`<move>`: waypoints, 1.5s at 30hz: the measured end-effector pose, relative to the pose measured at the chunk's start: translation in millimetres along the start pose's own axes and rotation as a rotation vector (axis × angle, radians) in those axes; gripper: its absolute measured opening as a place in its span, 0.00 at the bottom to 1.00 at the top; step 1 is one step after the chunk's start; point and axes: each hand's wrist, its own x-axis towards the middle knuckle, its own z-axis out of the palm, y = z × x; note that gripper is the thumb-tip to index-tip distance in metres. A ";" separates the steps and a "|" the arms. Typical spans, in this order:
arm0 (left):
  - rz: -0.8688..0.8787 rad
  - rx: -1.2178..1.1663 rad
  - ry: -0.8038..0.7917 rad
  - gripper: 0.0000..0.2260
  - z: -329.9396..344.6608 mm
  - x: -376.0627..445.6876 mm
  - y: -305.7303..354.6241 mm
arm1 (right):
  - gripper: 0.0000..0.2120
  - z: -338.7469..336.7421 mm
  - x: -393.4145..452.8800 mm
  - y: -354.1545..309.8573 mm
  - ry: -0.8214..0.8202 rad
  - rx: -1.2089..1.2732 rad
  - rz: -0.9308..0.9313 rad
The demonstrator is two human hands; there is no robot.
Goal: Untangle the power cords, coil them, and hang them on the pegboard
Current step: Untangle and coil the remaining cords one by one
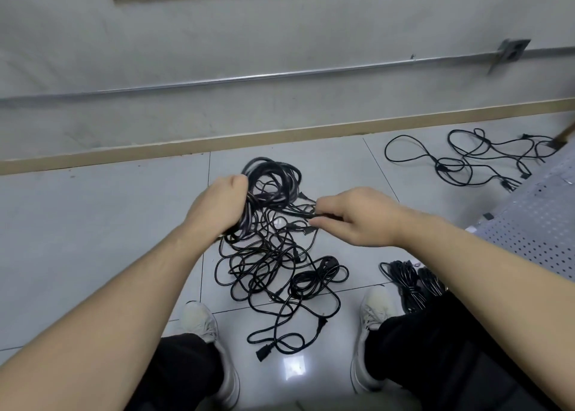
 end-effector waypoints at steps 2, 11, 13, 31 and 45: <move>0.034 0.132 -0.076 0.16 7.4 -5.1 6.4 | 0.21 -3.2 -1.5 -6.8 0.100 -0.094 -0.112; 0.294 0.262 -0.409 0.16 42.8 -45.8 40.2 | 0.26 -9.1 0.2 19.5 0.138 0.201 0.107; 0.369 0.141 -0.415 0.16 36.6 -43.0 39.6 | 0.26 -12.0 -1.0 30.0 0.138 0.408 0.219; 0.379 -0.642 -0.283 0.22 29.4 -53.0 38.5 | 0.06 -2.5 3.9 34.0 0.042 1.092 0.458; 0.003 -0.804 -0.195 0.14 30.9 -32.9 31.2 | 0.08 14.9 18.6 25.1 0.289 1.455 0.632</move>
